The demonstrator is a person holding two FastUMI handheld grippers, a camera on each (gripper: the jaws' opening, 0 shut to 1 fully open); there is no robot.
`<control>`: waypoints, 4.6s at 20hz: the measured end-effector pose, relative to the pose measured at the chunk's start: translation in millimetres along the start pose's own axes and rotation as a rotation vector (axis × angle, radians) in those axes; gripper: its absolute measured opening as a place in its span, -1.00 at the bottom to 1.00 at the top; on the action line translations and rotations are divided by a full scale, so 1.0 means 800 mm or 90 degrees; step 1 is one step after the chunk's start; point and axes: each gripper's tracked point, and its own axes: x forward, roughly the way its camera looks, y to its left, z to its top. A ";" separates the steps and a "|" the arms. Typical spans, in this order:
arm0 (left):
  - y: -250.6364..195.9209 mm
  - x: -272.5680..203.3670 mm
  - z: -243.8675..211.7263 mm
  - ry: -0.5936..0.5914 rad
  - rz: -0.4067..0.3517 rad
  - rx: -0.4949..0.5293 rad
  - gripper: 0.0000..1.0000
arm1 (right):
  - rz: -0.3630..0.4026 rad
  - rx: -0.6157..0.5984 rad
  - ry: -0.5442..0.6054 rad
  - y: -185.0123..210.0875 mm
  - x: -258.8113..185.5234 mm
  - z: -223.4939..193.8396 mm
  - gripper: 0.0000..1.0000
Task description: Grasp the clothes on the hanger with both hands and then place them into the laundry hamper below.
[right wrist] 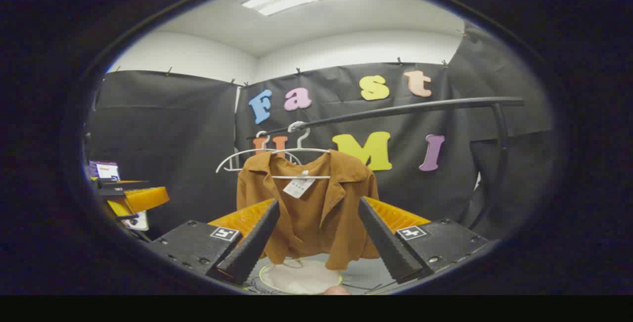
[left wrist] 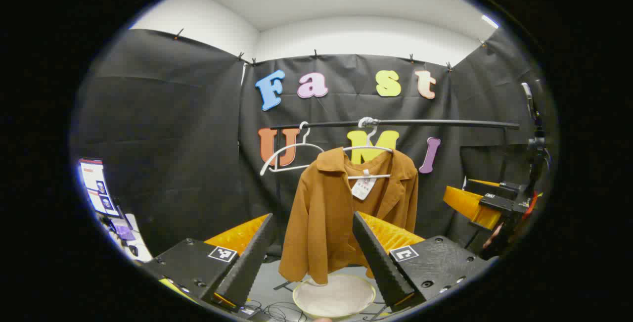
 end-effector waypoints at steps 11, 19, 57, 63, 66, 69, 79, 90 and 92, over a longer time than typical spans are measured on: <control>0.018 0.017 0.004 -0.008 -0.001 -0.002 1.00 | -0.034 -0.001 0.007 -0.004 0.013 -0.006 0.99; 0.004 0.039 -0.018 0.006 0.006 0.001 1.00 | -0.036 0.007 0.036 -0.020 0.040 -0.028 0.99; -0.073 0.344 -0.099 0.112 -0.035 -0.141 0.89 | -0.025 0.292 0.163 -0.046 0.318 -0.102 0.58; -0.062 0.369 -0.093 0.104 -0.030 -0.174 0.65 | -0.027 0.300 0.158 -0.040 0.332 -0.101 0.34; -0.066 0.377 -0.093 0.107 -0.044 -0.178 0.05 | -0.045 0.325 0.156 -0.053 0.331 -0.103 0.01; -0.061 0.379 -0.094 0.112 -0.040 -0.203 -0.84 | -0.031 0.362 0.150 -0.058 0.323 -0.101 -0.45; -0.047 0.361 -0.075 0.101 -0.079 -0.262 -0.97 | -0.007 0.486 0.101 -0.097 0.312 -0.063 -0.77; 0.014 0.331 -0.013 0.034 -0.071 -0.325 -0.98 | 0.047 0.636 0.021 -0.149 0.280 0.007 -0.78; 0.025 0.327 -0.006 0.028 -0.072 -0.331 -0.98 | 0.045 0.642 0.011 -0.157 0.280 0.012 -0.77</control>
